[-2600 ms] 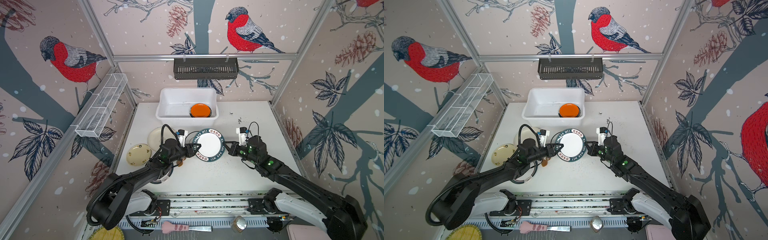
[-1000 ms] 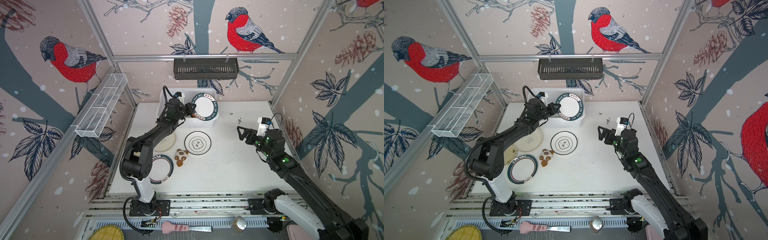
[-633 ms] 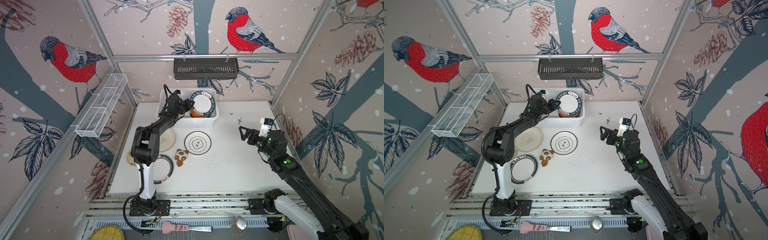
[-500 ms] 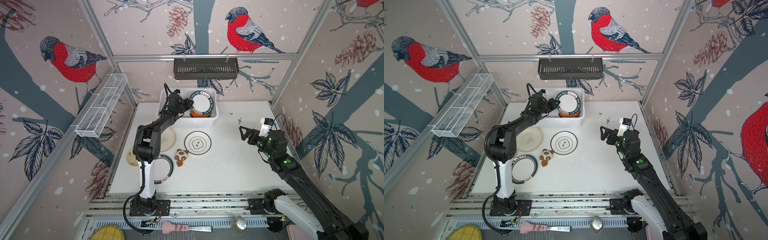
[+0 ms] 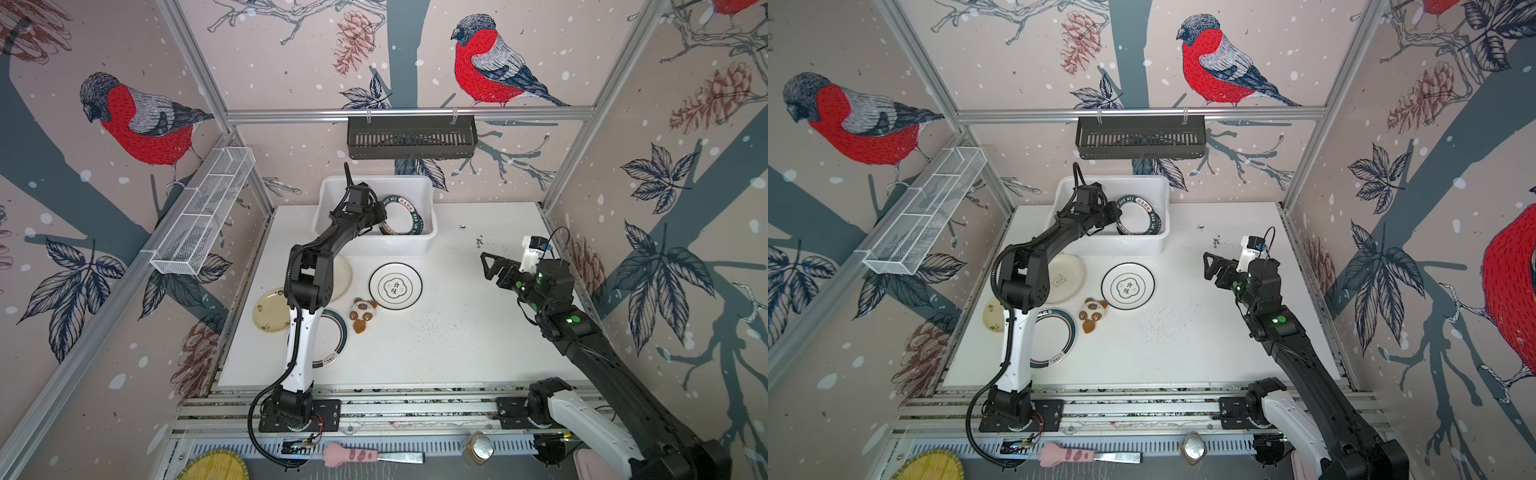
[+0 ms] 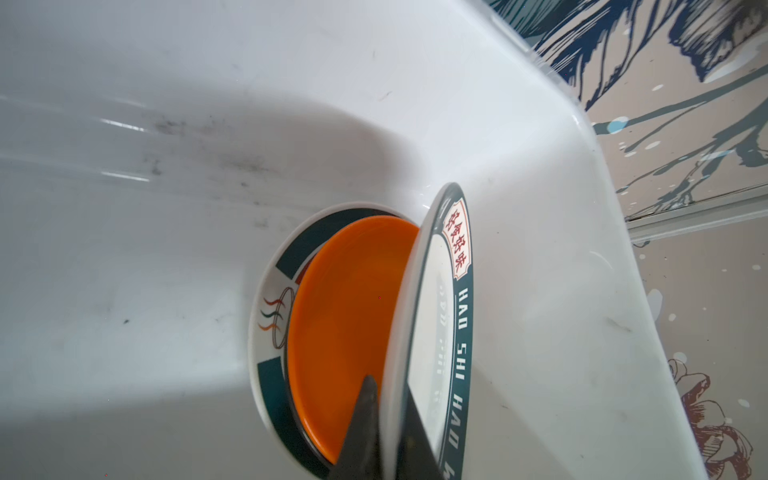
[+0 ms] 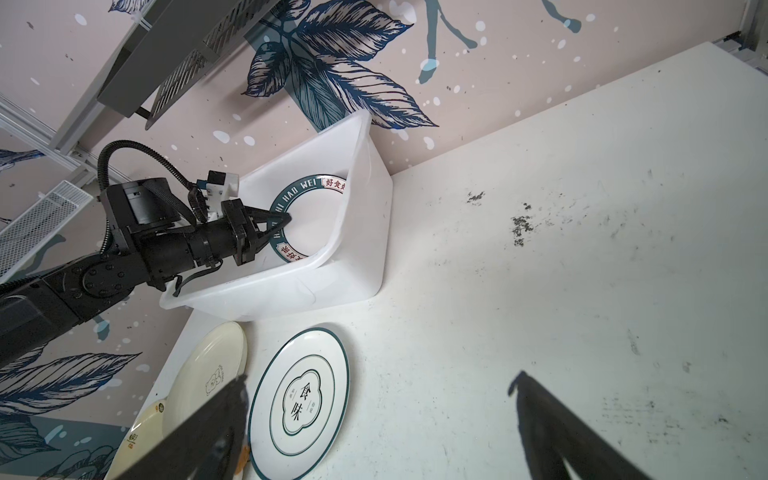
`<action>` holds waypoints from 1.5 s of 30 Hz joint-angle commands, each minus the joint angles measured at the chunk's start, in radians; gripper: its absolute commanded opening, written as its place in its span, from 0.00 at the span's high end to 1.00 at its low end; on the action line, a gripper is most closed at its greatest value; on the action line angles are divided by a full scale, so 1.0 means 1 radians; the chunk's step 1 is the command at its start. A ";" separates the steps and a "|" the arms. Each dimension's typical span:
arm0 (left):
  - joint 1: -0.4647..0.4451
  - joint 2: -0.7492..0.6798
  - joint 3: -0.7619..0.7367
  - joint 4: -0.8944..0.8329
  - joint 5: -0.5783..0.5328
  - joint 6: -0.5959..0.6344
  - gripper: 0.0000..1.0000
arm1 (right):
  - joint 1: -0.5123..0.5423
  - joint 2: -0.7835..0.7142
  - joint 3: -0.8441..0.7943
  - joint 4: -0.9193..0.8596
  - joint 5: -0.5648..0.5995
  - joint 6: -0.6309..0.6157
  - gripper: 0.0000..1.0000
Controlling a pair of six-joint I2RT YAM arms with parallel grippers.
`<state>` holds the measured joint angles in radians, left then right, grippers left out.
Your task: Place the plates into the plastic bin on the countertop
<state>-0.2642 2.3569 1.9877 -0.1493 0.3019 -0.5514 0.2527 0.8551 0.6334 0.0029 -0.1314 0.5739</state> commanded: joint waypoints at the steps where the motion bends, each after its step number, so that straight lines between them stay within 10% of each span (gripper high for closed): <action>1: -0.001 0.017 0.038 -0.089 -0.055 0.064 1.00 | -0.007 0.006 -0.004 0.042 -0.007 0.007 0.01; 14: -0.006 0.070 0.129 -0.161 -0.035 0.144 0.61 | -0.032 0.021 -0.019 0.045 -0.019 0.028 0.02; 21: -0.019 0.061 0.144 -0.170 -0.058 0.168 0.03 | -0.037 0.020 -0.020 0.046 -0.023 0.034 0.02; 36: -0.045 -0.093 0.055 -0.153 -0.133 0.194 0.02 | -0.058 0.045 -0.025 0.010 -0.157 0.041 0.01; 45: -0.048 -0.324 -0.251 0.015 -0.144 0.228 0.02 | -0.056 0.026 -0.049 -0.001 -0.226 0.063 0.01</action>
<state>-0.3145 2.0911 1.8072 -0.2420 0.1761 -0.3538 0.1955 0.8894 0.5980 -0.0135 -0.3172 0.6270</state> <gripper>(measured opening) 0.977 0.995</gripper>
